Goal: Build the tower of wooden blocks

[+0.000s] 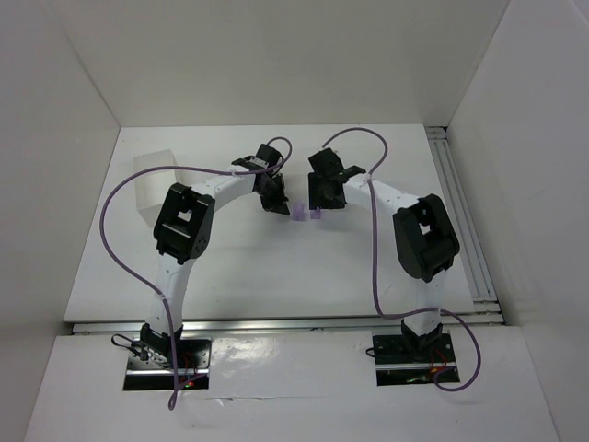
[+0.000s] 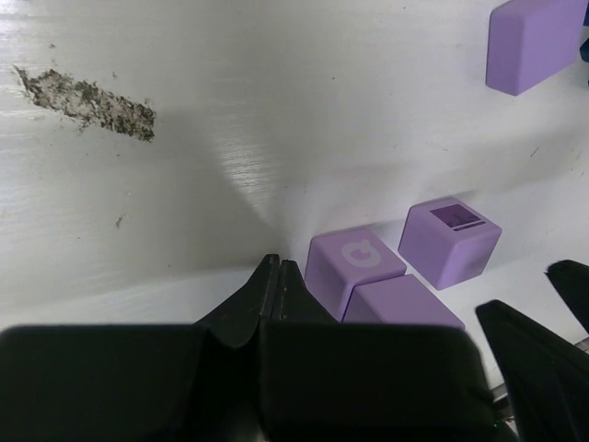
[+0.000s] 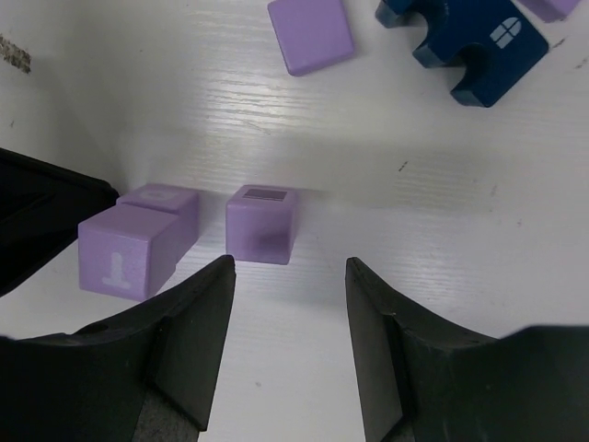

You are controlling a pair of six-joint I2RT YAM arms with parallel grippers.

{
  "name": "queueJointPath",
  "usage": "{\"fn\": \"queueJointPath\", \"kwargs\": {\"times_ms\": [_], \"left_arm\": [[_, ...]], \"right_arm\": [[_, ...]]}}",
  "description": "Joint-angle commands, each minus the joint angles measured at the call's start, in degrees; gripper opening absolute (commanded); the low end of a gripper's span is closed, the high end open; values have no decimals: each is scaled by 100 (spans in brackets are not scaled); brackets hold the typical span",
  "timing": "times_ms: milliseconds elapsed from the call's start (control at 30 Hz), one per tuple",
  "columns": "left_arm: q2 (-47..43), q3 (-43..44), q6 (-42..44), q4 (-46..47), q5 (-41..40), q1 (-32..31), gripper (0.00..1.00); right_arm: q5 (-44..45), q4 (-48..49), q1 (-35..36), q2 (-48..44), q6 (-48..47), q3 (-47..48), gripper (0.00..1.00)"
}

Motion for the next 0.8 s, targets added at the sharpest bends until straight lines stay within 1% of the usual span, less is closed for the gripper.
{"fn": "queueJointPath", "kwargs": {"times_ms": [0, 133, 167, 200, 300, 467, 600, 633, 700, 767], "left_arm": [[-221, 133, 67, -59, -45, -25, 0], [-221, 72, 67, -59, -45, -25, 0], [-273, 19, 67, -111, -115, -25, 0], [-274, 19, 128, -111, -115, -25, 0], [-388, -104, 189, -111, -229, -25, 0], [-704, -411, 304, -278, -467, -25, 0], [-1160, -719, 409, -331, -616, 106, 0], [-1370, -772, 497, -331, -695, 106, 2], [-1556, -903, 550, -331, -757, 106, 3], [-1679, -904, 611, -401, -810, 106, 7]], "right_arm": [[267, -207, -145, -435, -27, 369, 59], [134, -189, -286, -14, -254, 737, 59], [73, -190, -287, 117, -307, 991, 59], [73, -277, -287, 423, -386, 1133, 59], [73, -392, -339, 899, -440, 1573, 60], [2, -330, -462, 1313, -492, 1977, 60], [2, -392, -462, 1516, -545, 2285, 60], [2, -392, -515, 1595, -597, 2285, 60], [2, -392, -515, 1657, -598, 2338, 60], [2, -330, -515, 1797, -598, 2338, 60]]}}
